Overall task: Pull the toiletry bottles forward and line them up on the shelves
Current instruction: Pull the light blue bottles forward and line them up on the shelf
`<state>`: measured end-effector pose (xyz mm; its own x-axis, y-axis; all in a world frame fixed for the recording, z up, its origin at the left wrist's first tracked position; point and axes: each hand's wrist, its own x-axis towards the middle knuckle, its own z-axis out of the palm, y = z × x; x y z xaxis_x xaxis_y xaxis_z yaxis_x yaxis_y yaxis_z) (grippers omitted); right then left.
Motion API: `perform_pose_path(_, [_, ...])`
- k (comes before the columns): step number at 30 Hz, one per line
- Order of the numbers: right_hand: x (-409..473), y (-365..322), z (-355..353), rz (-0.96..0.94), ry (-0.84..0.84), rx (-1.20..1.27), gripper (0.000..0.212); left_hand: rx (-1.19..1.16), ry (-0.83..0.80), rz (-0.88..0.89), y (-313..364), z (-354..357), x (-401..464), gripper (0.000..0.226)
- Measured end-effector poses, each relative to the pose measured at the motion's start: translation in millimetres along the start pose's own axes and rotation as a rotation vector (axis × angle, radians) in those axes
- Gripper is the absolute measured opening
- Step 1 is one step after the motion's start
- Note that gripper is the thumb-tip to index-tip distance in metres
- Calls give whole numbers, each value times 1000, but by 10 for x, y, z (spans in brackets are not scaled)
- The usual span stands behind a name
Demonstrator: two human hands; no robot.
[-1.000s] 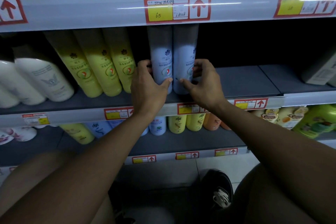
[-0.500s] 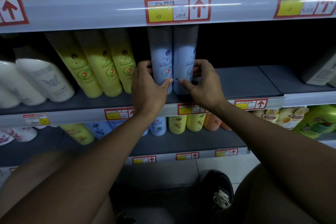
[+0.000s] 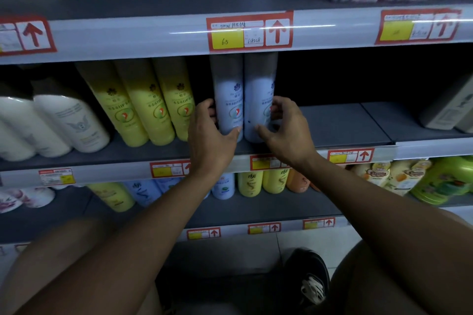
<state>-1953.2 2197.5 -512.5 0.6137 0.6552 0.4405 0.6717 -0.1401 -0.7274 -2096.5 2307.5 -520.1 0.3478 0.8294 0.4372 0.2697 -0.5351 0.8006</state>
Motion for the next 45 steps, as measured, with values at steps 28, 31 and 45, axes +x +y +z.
perform_pose_path(28, [-474,-1158,-1374,-88,186,-28,33,-23,4,282,1588,-1137,-285,22])
perform_pose_path(31, [-460,-1321,-1531,-119,224,-27,32,-37,20,313,1789,-1205,-278,23])
perform_pose_path(45, [154,-1659,-1809,-122,378,-84,61,52,-6,376,2261,-1172,331,25])
